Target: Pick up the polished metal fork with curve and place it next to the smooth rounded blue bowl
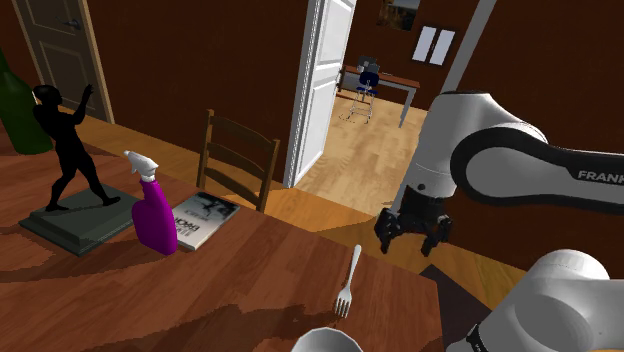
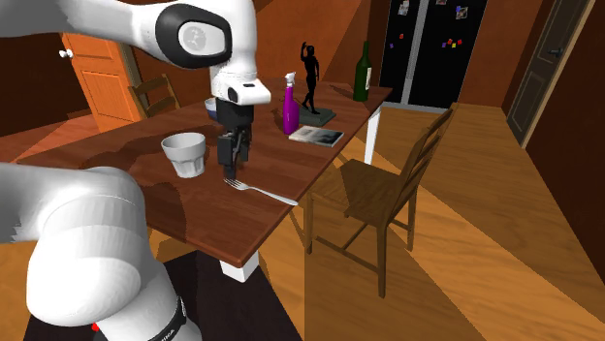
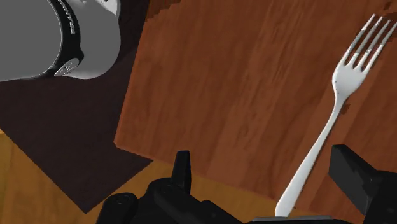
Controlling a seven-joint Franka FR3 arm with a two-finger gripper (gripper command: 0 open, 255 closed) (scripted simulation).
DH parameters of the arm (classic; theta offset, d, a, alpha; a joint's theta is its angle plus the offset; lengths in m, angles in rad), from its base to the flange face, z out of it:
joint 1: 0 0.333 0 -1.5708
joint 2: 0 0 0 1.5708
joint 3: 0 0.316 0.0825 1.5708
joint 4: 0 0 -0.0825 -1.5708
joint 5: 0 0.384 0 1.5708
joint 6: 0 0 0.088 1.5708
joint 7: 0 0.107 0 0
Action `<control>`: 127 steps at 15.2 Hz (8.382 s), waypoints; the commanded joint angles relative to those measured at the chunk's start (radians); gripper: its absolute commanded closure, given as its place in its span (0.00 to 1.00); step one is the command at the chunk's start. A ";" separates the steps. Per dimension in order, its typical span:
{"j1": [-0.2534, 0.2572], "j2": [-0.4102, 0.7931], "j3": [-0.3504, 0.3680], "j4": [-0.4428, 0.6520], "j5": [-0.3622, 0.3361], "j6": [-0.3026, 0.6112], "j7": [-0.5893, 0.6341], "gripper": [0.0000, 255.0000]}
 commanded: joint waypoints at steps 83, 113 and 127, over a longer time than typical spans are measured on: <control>-0.402 0.646 0.851 0.749 -0.041 0.135 0.983 1.00; -1.432 0.074 1.744 1.581 0.338 -0.063 1.070 1.00; -1.398 0.027 1.770 1.450 0.378 0.083 1.023 1.00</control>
